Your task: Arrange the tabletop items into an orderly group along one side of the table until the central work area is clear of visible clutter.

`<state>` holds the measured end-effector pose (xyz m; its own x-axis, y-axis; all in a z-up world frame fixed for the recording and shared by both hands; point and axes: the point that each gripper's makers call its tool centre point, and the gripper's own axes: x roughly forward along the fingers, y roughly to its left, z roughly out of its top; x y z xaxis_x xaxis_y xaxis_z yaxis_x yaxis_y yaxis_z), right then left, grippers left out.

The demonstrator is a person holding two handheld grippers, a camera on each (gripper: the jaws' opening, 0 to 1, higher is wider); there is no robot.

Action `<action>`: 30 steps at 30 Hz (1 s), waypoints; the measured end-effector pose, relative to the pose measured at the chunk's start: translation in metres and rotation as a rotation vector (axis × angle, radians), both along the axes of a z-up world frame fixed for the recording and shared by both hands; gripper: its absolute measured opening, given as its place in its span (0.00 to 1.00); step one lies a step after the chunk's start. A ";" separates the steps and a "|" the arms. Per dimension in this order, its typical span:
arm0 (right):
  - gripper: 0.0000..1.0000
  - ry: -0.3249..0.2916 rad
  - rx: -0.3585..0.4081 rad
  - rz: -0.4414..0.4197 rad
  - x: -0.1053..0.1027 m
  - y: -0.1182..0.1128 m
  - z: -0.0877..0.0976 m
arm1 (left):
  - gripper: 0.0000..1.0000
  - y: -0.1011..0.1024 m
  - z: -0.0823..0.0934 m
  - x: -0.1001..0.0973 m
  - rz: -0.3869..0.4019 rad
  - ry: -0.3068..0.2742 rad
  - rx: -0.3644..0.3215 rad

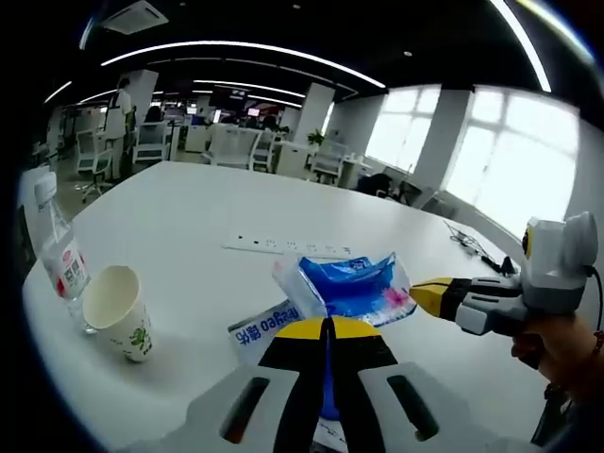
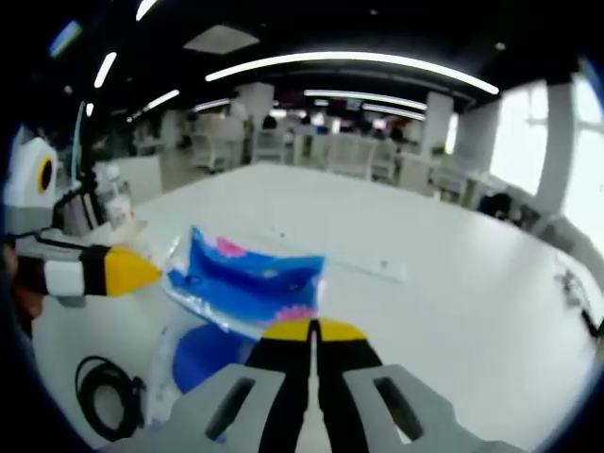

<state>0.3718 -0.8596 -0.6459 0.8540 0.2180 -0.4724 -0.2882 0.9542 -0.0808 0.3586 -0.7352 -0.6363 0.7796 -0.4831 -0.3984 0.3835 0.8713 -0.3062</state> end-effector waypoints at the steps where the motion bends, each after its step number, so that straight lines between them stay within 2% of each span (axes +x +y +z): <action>1: 0.00 -0.001 0.001 -0.001 -0.001 -0.001 0.000 | 0.00 -0.002 0.001 -0.001 -0.005 -0.001 -0.004; 26: 0.00 0.008 0.011 -0.109 -0.030 -0.053 0.005 | 0.00 -0.057 0.008 -0.023 -0.107 -0.022 -0.086; 30: 0.00 0.016 0.043 -0.151 -0.032 -0.062 0.003 | 0.00 -0.066 0.002 -0.026 -0.127 -0.006 -0.091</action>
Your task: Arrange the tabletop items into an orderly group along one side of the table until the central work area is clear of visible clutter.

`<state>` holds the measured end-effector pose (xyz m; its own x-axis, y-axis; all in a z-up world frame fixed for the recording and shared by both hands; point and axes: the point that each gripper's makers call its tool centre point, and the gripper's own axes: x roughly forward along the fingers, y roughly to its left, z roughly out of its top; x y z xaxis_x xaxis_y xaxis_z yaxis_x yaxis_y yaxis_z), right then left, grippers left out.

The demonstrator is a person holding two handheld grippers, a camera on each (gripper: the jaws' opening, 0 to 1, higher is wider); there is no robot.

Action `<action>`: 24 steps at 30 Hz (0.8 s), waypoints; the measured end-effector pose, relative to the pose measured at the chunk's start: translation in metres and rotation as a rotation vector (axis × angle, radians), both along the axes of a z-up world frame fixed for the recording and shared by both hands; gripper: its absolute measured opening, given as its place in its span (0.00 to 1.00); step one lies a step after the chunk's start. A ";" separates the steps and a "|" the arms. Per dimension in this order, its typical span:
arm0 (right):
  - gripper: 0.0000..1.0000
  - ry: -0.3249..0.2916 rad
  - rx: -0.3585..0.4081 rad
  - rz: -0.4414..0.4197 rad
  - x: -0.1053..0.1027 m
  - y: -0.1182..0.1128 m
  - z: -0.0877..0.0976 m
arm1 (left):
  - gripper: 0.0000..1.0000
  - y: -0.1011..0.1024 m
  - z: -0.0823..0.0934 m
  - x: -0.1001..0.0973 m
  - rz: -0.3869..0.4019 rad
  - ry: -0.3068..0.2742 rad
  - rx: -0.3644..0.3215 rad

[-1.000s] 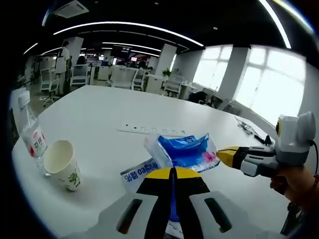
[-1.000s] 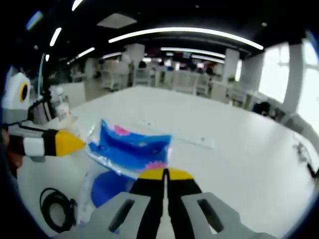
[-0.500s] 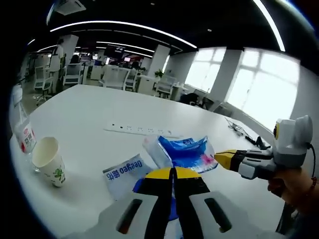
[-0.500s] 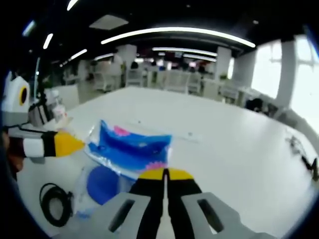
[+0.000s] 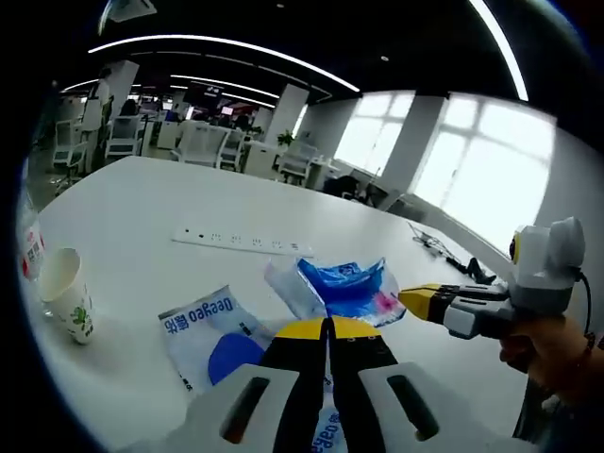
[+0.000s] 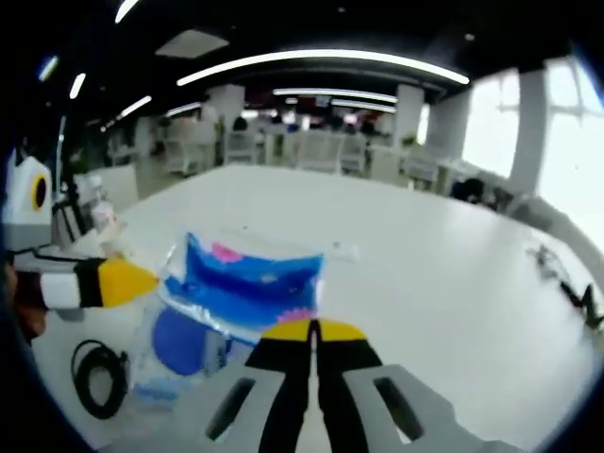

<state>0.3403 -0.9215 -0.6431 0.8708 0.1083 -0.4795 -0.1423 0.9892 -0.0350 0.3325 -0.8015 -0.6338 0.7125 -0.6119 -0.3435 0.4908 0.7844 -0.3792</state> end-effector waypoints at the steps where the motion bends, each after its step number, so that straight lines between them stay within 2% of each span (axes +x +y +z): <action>1: 0.00 -0.002 0.026 -0.018 0.000 -0.003 -0.001 | 0.00 -0.002 -0.001 -0.001 -0.007 0.001 0.002; 10: 0.00 0.009 0.003 -0.039 -0.004 -0.015 -0.006 | 0.00 -0.017 -0.011 -0.004 -0.037 0.009 0.000; 16: 0.00 0.008 -0.004 -0.056 -0.007 -0.024 -0.006 | 0.00 -0.024 -0.023 -0.007 -0.054 0.046 0.003; 24: 0.00 0.014 -0.011 -0.074 -0.010 -0.032 -0.009 | 0.00 -0.033 -0.028 -0.006 -0.073 0.049 0.009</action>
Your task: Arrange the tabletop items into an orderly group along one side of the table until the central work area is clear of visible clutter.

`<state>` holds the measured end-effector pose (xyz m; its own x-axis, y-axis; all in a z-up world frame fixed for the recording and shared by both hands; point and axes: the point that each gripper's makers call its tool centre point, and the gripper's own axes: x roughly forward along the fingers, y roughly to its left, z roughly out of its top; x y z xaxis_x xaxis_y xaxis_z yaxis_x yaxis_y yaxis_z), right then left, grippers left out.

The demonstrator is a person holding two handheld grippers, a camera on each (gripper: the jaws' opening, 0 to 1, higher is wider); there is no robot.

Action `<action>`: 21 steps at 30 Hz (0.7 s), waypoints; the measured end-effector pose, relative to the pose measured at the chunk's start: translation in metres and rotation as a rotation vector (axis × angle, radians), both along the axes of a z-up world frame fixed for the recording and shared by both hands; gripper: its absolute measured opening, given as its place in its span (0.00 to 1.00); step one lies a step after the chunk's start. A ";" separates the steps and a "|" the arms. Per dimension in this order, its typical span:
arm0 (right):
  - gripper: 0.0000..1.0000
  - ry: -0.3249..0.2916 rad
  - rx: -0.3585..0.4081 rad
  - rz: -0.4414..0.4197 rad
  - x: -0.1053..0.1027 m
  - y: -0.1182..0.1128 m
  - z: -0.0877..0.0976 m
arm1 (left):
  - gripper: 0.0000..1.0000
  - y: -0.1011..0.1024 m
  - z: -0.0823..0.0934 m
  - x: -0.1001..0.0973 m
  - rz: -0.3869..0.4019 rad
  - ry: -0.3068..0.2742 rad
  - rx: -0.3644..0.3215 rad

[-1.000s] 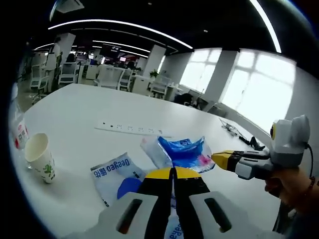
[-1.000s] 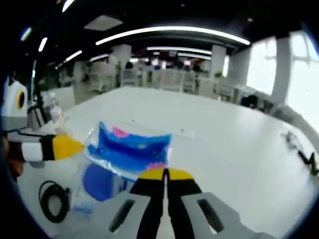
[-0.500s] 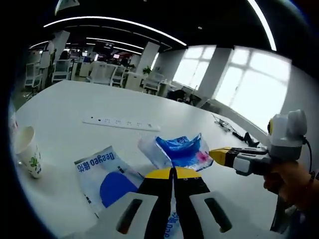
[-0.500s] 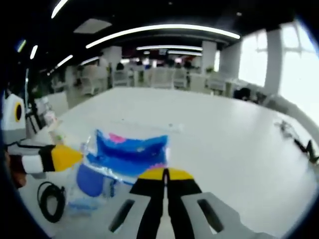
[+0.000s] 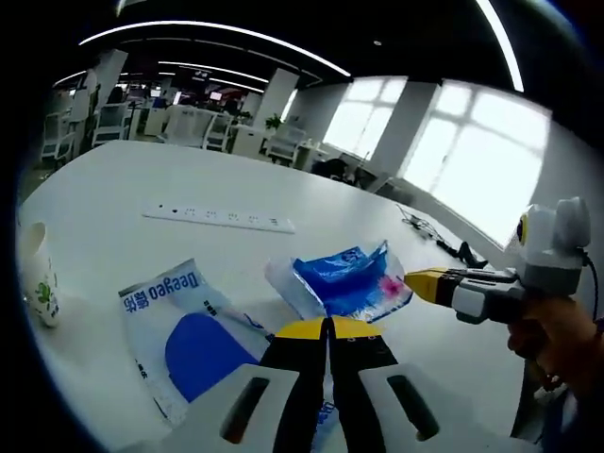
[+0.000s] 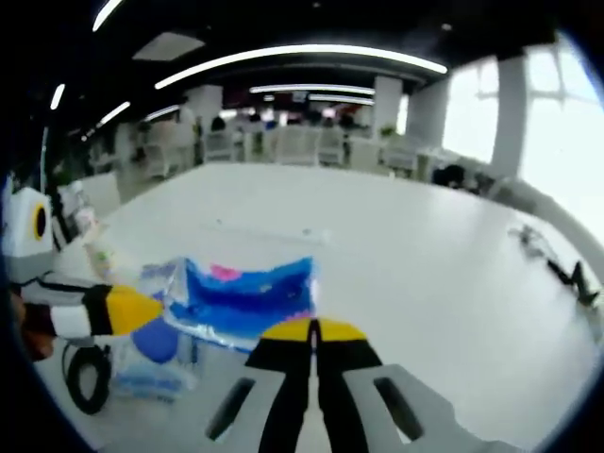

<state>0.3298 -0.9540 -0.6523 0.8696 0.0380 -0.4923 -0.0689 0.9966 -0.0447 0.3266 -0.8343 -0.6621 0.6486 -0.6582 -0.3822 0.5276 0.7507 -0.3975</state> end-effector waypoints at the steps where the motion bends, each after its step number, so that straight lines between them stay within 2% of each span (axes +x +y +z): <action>1: 0.00 0.000 -0.002 -0.002 0.000 -0.002 0.000 | 0.00 -0.001 -0.001 0.000 -0.001 0.001 0.001; 7: 0.00 0.003 0.010 -0.025 -0.002 -0.009 -0.005 | 0.00 -0.008 -0.006 -0.002 -0.025 -0.003 0.019; 21: 0.00 0.015 0.070 -0.060 -0.005 -0.019 -0.020 | 0.00 -0.017 -0.016 0.001 -0.019 0.014 0.030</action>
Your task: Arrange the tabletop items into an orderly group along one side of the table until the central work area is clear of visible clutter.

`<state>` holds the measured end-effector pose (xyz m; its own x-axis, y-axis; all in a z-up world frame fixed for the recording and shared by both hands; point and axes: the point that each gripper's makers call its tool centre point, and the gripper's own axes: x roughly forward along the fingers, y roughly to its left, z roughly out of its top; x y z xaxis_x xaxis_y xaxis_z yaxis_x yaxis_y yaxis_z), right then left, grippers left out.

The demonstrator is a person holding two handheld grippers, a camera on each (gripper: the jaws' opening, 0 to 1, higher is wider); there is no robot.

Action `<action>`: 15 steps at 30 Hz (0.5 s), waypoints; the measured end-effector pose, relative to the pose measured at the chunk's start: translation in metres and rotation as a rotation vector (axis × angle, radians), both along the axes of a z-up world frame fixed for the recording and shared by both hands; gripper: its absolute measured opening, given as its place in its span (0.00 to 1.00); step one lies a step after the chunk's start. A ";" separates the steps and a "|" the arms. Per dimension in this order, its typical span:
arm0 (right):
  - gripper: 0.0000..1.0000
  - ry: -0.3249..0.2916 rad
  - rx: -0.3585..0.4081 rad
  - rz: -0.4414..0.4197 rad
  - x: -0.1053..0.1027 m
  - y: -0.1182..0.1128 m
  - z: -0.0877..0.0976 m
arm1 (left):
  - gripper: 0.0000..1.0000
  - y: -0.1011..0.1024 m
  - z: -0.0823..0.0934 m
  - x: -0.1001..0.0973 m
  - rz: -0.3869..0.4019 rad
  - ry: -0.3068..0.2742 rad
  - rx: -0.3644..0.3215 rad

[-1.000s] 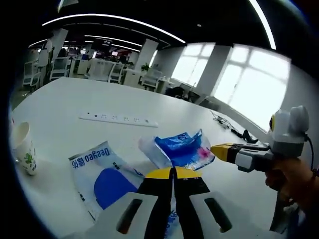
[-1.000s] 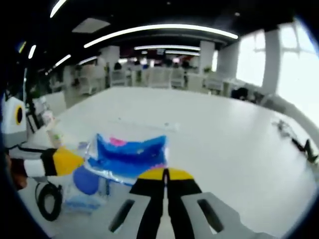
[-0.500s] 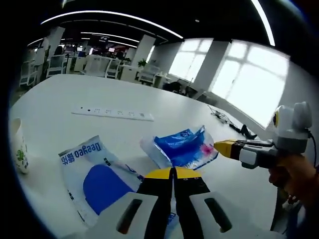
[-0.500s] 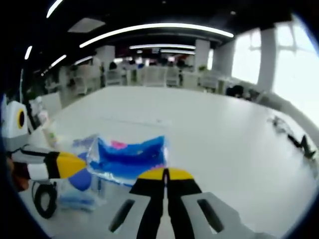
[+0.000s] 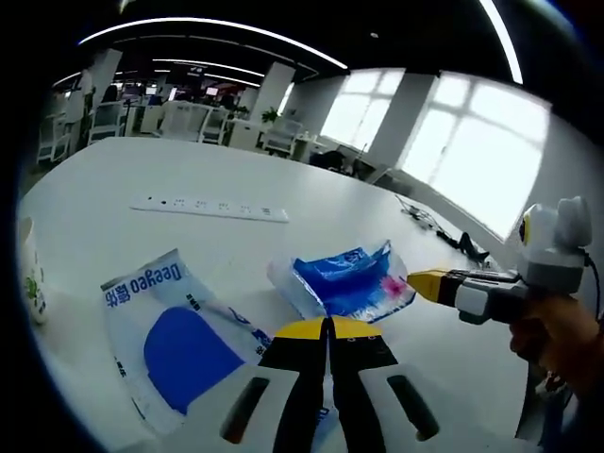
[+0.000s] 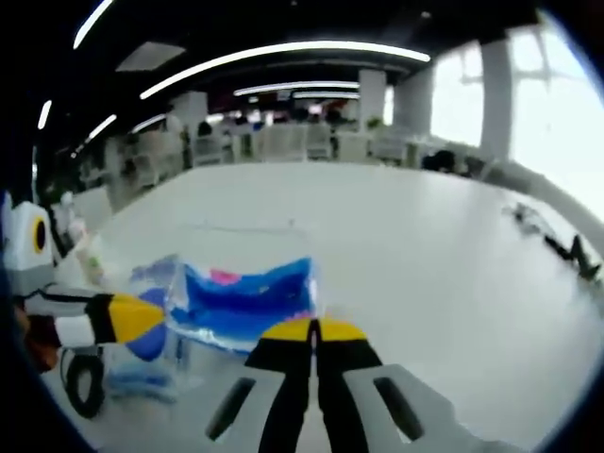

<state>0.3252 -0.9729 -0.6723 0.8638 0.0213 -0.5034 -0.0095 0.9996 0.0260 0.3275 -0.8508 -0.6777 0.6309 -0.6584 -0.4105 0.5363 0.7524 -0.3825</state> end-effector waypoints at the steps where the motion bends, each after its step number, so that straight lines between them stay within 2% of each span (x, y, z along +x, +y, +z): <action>1: 0.00 -0.002 0.011 -0.003 0.000 0.000 -0.001 | 0.00 0.000 -0.001 0.000 0.000 0.003 0.001; 10: 0.00 0.014 0.038 -0.015 0.000 -0.003 -0.014 | 0.00 -0.003 -0.015 -0.001 -0.005 0.029 0.022; 15: 0.00 0.024 0.028 -0.010 -0.001 -0.005 -0.020 | 0.00 -0.004 -0.025 -0.003 -0.004 0.059 0.031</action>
